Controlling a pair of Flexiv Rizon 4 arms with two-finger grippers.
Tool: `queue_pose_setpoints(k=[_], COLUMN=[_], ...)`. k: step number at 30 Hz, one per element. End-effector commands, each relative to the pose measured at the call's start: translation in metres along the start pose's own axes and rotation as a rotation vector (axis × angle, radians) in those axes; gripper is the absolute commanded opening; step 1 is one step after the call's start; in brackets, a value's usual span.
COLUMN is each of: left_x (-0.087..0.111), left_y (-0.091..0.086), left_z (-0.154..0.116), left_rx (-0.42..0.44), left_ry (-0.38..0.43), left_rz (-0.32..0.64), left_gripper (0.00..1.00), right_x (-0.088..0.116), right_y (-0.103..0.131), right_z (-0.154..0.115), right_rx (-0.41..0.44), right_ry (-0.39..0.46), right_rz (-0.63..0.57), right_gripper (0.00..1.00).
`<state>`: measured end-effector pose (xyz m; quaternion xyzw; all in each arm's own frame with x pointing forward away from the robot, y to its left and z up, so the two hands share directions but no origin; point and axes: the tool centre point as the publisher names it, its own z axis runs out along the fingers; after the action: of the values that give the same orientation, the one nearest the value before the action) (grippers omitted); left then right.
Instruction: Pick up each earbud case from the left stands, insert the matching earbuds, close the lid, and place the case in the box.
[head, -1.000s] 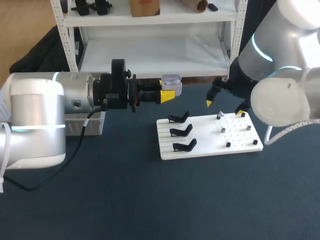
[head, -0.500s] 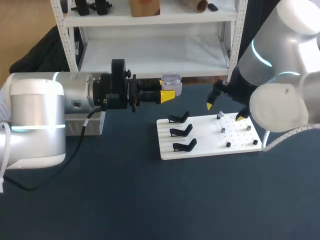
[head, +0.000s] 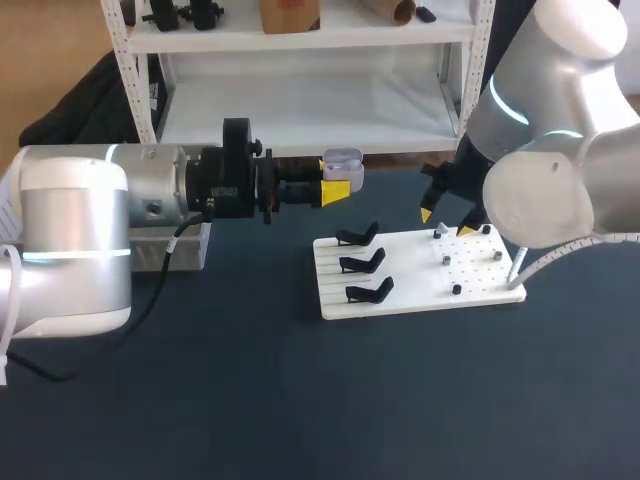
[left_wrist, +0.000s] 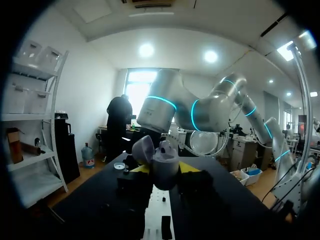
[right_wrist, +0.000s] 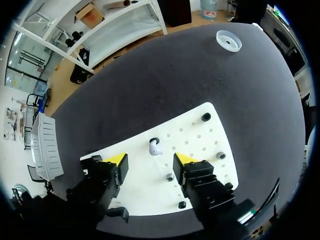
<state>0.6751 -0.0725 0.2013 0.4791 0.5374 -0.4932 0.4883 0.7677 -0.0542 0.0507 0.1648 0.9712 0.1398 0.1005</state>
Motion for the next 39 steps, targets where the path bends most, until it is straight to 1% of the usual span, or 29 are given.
queue_pose_setpoints(k=[1, 4, 7, 9, 21, 25, 28, 39], left_x=[0.000, 0.000, 0.000, 0.000, 0.000, 0.000, 0.000, 0.000], left_y=[0.000, 0.000, 0.000, 0.000, 0.000, 0.000, 0.000, 0.000], left_z=[0.000, 0.000, 0.000, 0.000, 0.000, 0.000, 0.000, 0.000], left_rx=[-0.001, -0.001, -0.001, -0.001, -0.001, -0.001, -0.001, -0.001], left_ry=[-0.001, -0.001, -0.001, -0.001, -0.001, -0.001, -0.001, -0.001], left_rz=[0.000, 0.000, 0.000, 0.000, 0.000, 0.000, 0.000, 0.000], left_gripper=[0.00, 0.00, 0.00, 0.00, 0.00, 0.00, 0.00, 0.00], right_x=[-0.003, -0.002, -0.002, -0.002, -0.005, -0.003, -0.002, -0.002], right_y=[0.001, 0.001, -0.001, -0.002, -0.003, -0.002, -0.002, -0.006], right_z=[0.004, 0.007, 0.011, 0.014, 0.017, 0.019, 0.019, 0.020], right_rx=[0.001, 0.003, -0.003, -0.001, 0.001, -0.001, 0.001, 0.004], right_ry=[0.019, 0.025, 0.035, 0.040, 0.049, 0.056, 0.059, 0.062], right_rz=[-0.003, -0.003, 0.008, 0.018, 0.030, 0.037, 0.038, 0.045], right_gripper=[0.60, 0.56, 0.56, 0.50, 0.46, 0.43, 0.44, 0.33])
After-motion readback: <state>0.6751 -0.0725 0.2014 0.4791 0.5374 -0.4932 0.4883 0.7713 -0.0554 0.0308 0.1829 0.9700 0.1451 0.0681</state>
